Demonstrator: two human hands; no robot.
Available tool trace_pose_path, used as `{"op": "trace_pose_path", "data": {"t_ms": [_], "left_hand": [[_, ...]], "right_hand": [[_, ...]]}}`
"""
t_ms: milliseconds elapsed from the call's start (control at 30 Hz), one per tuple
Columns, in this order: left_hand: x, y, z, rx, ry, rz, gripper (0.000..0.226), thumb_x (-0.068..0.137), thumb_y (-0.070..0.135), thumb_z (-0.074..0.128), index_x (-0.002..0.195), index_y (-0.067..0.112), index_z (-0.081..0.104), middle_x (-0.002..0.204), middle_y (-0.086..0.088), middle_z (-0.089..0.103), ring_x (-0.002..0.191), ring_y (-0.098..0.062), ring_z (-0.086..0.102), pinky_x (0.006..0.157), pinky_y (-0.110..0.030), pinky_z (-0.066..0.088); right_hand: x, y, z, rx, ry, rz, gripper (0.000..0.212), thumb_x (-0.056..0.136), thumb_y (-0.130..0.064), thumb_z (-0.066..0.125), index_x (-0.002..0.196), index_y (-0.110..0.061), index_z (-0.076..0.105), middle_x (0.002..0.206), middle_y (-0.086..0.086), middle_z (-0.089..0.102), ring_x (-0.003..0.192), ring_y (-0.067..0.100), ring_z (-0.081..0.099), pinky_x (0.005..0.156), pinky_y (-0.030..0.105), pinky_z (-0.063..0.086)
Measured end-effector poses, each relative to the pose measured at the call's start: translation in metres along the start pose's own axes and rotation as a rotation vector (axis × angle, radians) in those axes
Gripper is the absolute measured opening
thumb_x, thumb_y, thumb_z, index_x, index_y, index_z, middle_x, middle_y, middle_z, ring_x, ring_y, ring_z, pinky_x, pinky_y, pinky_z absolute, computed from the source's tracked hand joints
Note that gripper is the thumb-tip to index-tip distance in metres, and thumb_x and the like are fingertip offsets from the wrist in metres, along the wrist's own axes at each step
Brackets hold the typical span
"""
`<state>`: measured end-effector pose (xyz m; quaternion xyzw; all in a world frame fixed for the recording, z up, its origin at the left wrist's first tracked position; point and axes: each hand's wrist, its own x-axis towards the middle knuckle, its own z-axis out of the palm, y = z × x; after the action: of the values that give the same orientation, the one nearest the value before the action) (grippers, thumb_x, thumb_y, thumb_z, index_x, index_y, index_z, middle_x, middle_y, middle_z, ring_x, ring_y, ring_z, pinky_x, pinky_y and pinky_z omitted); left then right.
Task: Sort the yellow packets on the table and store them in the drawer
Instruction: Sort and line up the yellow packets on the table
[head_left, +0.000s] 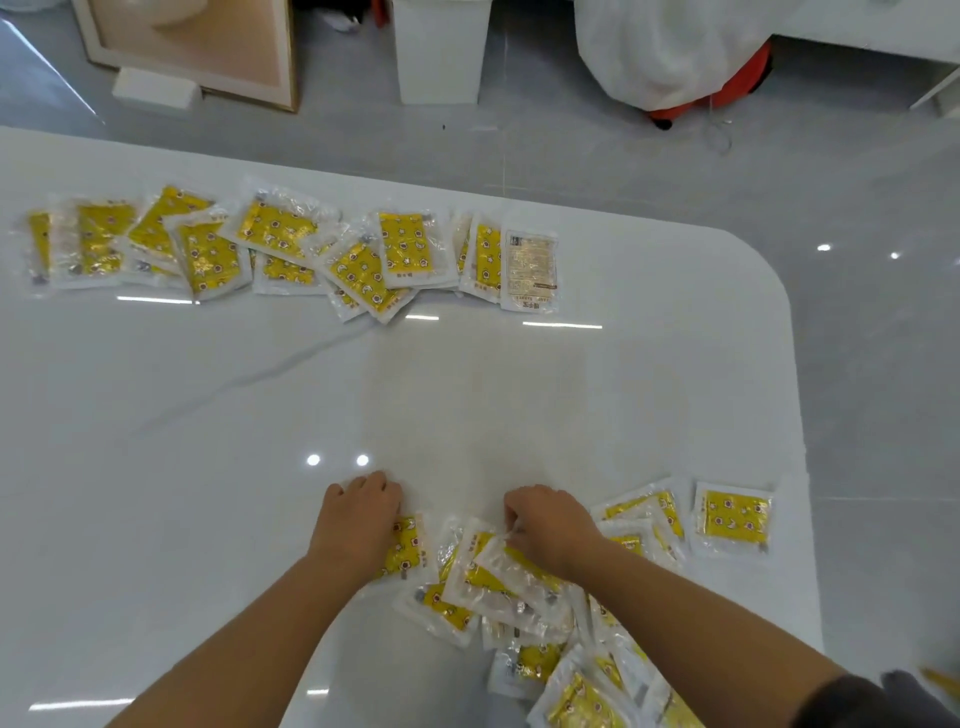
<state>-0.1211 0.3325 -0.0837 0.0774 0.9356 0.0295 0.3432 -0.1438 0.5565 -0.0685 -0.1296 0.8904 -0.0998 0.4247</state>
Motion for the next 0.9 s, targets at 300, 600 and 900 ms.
{"op": "trace_pose_path", "data": {"t_ms": [300, 600, 900], "left_hand": [[0.011, 0.002, -0.018, -0.612, 0.003, -0.03, 0.009, 0.098, 0.022, 0.048, 0.093, 0.018, 0.041, 0.077, 0.0, 0.054, 0.066, -0.016, 0.049, 0.058, -0.027, 0.037], [0.018, 0.039, -0.014, -0.622, -0.206, 0.19, 0.021, 0.094, 0.026, 0.056, 0.075, 0.017, 0.056, 0.08, 0.004, 0.049, 0.073, -0.011, 0.05, 0.065, -0.021, 0.037], [0.018, 0.086, 0.005, -0.323, -0.108, 0.324, 0.02, 0.093, 0.026, 0.055, 0.1, 0.011, 0.066, 0.112, 0.002, 0.047, 0.094, -0.014, 0.05, 0.082, -0.025, 0.043]], "right_hand": [[0.0, 0.032, -0.033, 0.591, 0.042, 0.14, 0.023, 0.08, -0.017, 0.073, 0.079, -0.026, 0.051, 0.09, -0.002, 0.057, 0.077, 0.013, 0.055, 0.057, 0.018, 0.043], [-0.014, 0.074, -0.043, 0.891, -0.134, 0.273, 0.036, 0.074, -0.004, 0.078, 0.1, -0.017, 0.057, 0.094, 0.008, 0.066, 0.077, 0.02, 0.065, 0.067, 0.03, 0.055], [-0.022, 0.098, -0.041, 1.053, -0.137, 0.406, 0.004, 0.088, -0.012, 0.066, 0.092, -0.014, 0.065, 0.097, 0.016, 0.07, 0.085, 0.03, 0.068, 0.086, 0.047, 0.056]]}}
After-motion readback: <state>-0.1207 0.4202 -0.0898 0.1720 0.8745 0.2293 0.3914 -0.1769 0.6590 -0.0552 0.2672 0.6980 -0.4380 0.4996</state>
